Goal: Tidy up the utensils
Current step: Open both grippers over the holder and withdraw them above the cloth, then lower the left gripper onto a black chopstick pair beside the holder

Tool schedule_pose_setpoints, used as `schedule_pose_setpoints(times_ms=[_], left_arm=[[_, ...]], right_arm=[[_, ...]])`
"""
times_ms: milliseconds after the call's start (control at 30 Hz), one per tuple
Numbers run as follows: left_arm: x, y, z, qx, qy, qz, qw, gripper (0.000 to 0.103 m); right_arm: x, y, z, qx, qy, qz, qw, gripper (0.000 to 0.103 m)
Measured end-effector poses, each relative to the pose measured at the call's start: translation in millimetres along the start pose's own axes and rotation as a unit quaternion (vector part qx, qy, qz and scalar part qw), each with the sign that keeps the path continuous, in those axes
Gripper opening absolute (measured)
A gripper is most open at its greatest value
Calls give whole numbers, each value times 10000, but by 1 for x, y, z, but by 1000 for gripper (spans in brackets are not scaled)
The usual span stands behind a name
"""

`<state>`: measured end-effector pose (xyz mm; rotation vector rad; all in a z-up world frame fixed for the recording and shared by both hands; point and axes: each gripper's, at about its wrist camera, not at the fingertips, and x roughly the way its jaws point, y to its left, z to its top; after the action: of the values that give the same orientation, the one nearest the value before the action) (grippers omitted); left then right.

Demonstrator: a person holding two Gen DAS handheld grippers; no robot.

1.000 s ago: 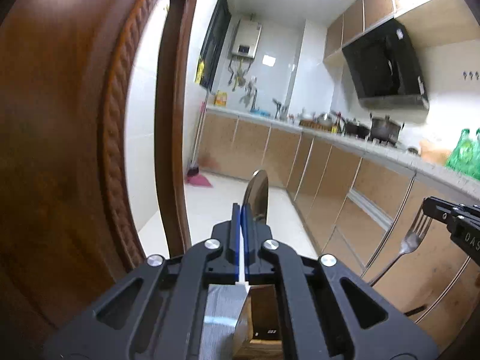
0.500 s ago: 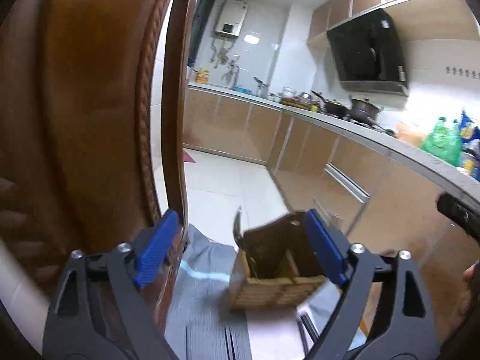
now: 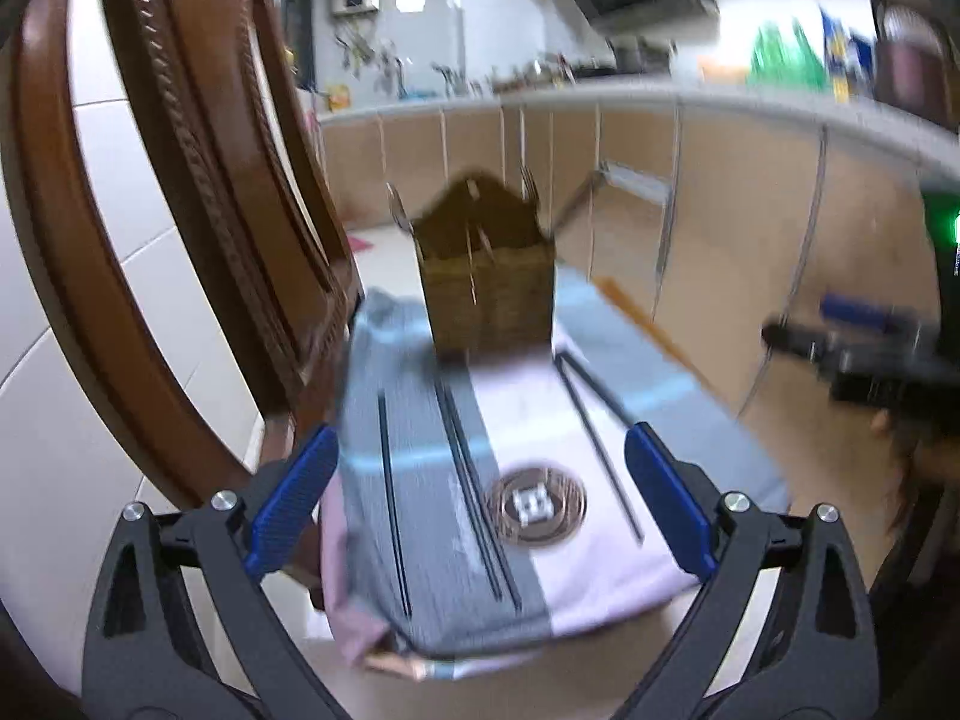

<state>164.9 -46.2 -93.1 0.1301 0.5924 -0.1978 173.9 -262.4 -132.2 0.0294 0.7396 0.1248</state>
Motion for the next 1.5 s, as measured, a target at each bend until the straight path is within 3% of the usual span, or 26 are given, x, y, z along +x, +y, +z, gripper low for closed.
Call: schedule_pose_setpoints(times_ms=[133, 267, 1067, 1233, 1267, 1333, 1500], left_arm=[[12, 3, -8, -67, 157, 9, 9999, 95], [12, 14, -6, -450, 175, -63, 9988, 95], [37, 24, 0, -462, 389, 320, 9977, 95], [76, 35, 1, -710, 789, 731, 9917, 95], [86, 36, 1, -696, 861, 862, 9901, 88], [112, 30, 3, -432, 1022, 1150, 9872, 86], [165, 38, 3, -606, 1586, 1527, 9736, 73]], right_arm=[[3, -6, -5, 57, 197, 62, 9998, 100], [1, -7, -8, 124, 189, 109, 9997, 100], [11, 6, -13, -138, 318, 130, 9993, 100], [18, 15, -13, -197, 397, 218, 9988, 100], [21, 17, -12, -201, 422, 245, 9986, 100], [25, 19, -12, -190, 456, 294, 9983, 100], [40, 29, -14, -229, 614, 423, 9970, 100]])
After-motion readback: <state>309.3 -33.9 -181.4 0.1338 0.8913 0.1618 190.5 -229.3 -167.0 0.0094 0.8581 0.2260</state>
